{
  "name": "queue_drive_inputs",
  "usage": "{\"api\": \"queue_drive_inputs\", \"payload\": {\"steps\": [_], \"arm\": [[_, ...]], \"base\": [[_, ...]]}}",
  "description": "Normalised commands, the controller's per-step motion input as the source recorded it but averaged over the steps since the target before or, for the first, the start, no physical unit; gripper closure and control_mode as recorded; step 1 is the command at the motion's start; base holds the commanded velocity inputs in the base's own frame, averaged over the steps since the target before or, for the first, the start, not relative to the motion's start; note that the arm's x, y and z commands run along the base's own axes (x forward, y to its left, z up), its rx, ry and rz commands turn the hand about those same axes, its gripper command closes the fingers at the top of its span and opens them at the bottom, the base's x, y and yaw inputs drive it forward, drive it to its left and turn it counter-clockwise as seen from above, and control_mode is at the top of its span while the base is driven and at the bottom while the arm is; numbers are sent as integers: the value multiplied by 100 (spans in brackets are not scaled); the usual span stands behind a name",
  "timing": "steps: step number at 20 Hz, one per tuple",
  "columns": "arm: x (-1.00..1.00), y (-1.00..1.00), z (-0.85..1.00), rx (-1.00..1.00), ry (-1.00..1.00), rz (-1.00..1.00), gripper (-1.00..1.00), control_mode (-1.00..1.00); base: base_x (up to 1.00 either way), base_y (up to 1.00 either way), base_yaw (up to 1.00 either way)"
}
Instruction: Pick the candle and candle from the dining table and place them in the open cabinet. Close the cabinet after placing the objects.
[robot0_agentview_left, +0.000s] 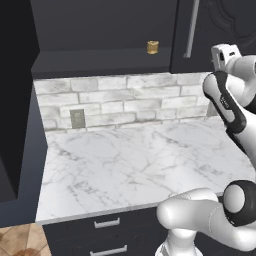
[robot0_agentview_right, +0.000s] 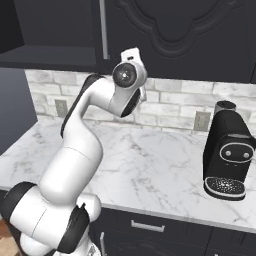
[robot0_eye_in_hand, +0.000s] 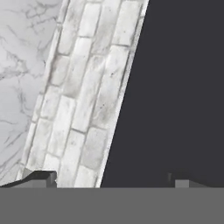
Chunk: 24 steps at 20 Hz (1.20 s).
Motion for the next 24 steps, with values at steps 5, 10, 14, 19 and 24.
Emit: {"api": "queue_drive_inputs", "payload": {"steps": [5, 10, 14, 19, 24], "arm": [[-24, -85, -2, 6, 2, -9, -100, -100], [-71, -55, 0, 3, 0, -15, -100, -100], [-98, -50, 0, 8, -6, -13, -100, -100], [-100, -10, 0, 3, -8, -3, -100, -100], [-91, 42, 0, -2, -1, 0, -100, -100]], "base": [[0, 0, 0], [0, 0, 0], [0, 0, 0], [0, 0, 0], [0, 0, 0]]}}
